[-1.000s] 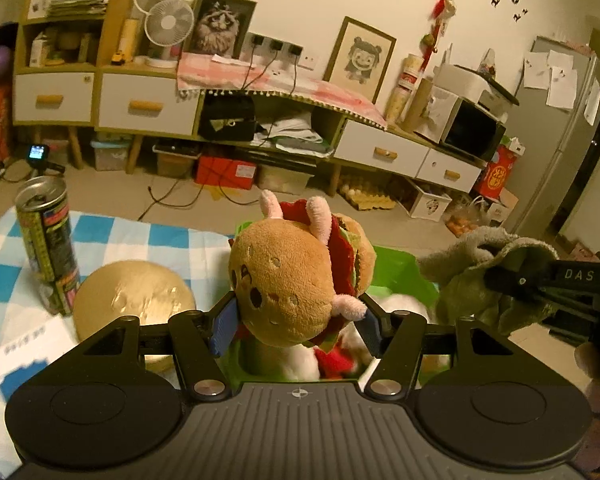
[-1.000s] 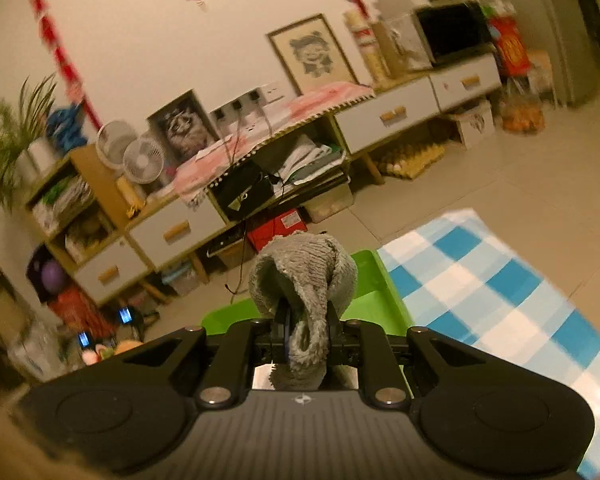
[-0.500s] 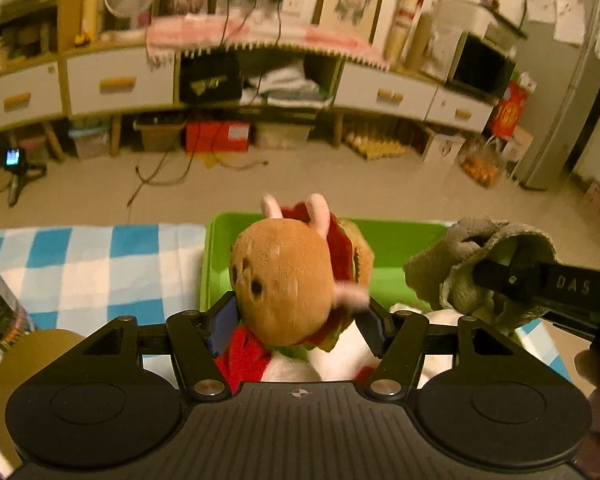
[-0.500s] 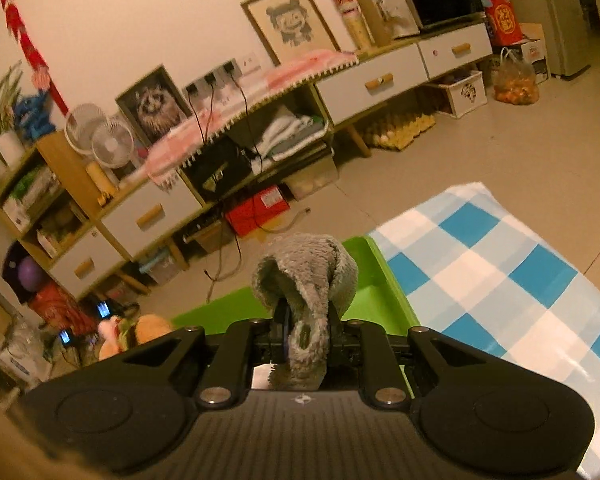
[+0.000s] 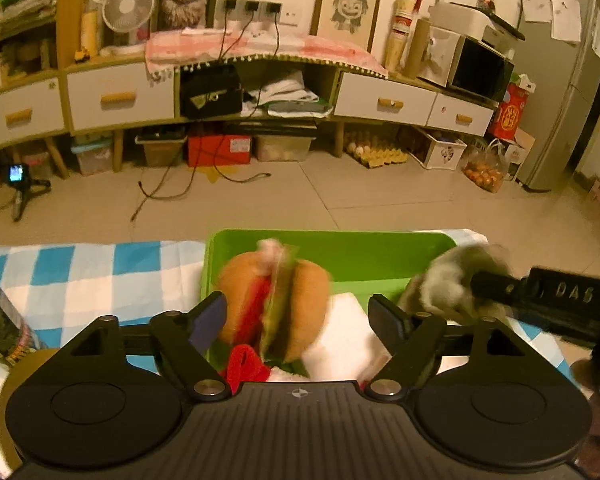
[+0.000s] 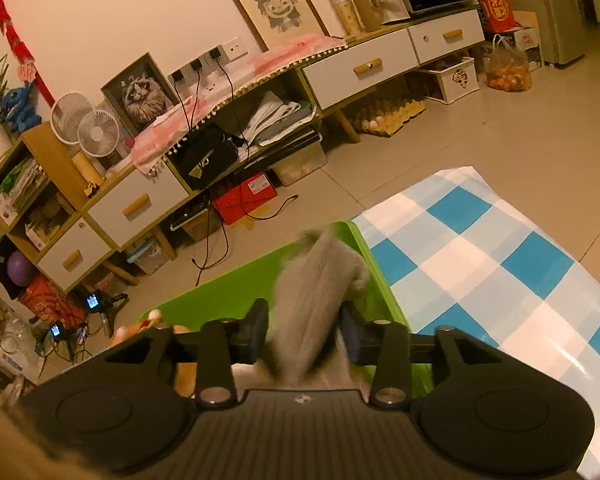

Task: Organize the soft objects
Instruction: 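Lift hamburger plush and grey plush over green tray and open both tools, then move left tool to rabbit doll in checked dress while right tool reaches white cloth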

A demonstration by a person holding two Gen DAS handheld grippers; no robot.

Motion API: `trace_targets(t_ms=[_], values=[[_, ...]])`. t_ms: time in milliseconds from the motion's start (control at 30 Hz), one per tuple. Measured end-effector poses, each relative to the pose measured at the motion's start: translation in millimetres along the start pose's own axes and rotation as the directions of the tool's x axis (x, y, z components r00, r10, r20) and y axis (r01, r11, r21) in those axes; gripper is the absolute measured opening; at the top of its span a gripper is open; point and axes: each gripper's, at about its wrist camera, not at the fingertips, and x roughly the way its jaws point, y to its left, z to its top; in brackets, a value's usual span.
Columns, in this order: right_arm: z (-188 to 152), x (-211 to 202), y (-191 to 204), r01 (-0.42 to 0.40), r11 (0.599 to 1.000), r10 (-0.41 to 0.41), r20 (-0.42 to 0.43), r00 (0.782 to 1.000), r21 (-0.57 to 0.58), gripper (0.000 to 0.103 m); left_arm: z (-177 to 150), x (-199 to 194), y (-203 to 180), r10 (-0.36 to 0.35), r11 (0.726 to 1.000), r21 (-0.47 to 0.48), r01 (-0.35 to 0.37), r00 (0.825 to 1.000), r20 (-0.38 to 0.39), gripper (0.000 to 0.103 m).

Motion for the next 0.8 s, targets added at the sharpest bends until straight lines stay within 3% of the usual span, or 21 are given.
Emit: trace_targets(t_ms=[133,800], values=[[2.2,-12.1,0.2,0.016,1.000,-0.016,0.006,1.000,-0.009,0.022,-5.9,-10.6,-5.9,0.014,0.999,0.046,-0.015,1.000,0.005,0.080],[-24.8,-82.5,5.2,0.067,0.992,-0.069,-0.014,0.998,-0.107,0.036,-52.9,-65.8,15.4,-0.014,0.999,0.046,0.015,1.000,-0.024,0.092]])
